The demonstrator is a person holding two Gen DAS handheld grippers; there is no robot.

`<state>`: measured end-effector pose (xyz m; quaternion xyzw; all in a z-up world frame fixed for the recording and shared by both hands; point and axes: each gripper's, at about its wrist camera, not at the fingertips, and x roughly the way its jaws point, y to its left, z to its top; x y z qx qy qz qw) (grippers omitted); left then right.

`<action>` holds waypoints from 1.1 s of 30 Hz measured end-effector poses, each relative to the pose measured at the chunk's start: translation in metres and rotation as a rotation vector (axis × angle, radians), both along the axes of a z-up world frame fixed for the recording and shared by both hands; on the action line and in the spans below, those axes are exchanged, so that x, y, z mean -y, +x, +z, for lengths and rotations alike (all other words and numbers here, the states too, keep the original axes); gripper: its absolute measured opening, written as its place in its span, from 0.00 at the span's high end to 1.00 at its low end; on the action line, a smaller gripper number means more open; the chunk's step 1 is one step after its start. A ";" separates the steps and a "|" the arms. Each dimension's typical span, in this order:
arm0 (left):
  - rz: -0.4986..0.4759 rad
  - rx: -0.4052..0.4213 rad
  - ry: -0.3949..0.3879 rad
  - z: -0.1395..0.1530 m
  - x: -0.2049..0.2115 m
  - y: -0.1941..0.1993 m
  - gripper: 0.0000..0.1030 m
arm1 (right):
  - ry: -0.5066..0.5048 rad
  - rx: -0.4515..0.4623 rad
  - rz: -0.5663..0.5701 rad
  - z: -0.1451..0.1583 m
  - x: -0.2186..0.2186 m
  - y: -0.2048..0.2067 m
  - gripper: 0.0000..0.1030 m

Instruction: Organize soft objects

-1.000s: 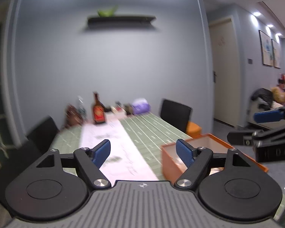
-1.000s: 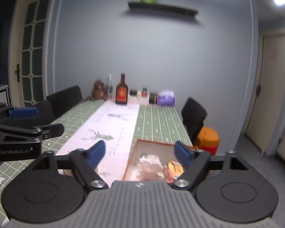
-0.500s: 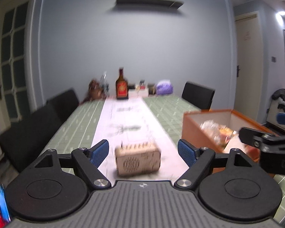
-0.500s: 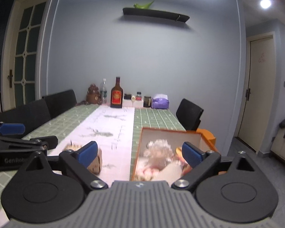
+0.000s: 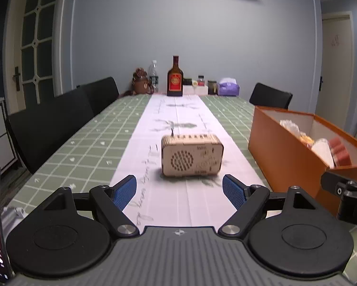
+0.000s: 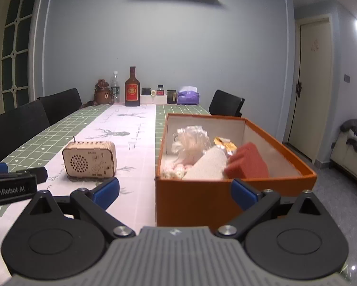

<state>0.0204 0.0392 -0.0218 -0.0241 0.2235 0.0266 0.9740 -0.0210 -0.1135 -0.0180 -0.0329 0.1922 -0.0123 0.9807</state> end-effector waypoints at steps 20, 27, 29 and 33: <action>-0.017 -0.062 0.012 -0.006 0.005 -0.008 0.07 | 0.023 0.005 0.009 -0.008 -0.003 -0.019 0.05; -0.007 -0.058 0.004 -0.004 0.001 -0.011 0.07 | 0.029 0.019 0.016 -0.005 -0.003 -0.023 0.05; -0.005 -0.058 0.003 -0.004 0.001 -0.012 0.07 | 0.030 0.023 0.019 -0.005 -0.004 -0.024 0.05; -0.006 -0.057 0.002 -0.004 0.001 -0.013 0.07 | 0.032 0.025 0.021 -0.006 -0.004 -0.027 0.05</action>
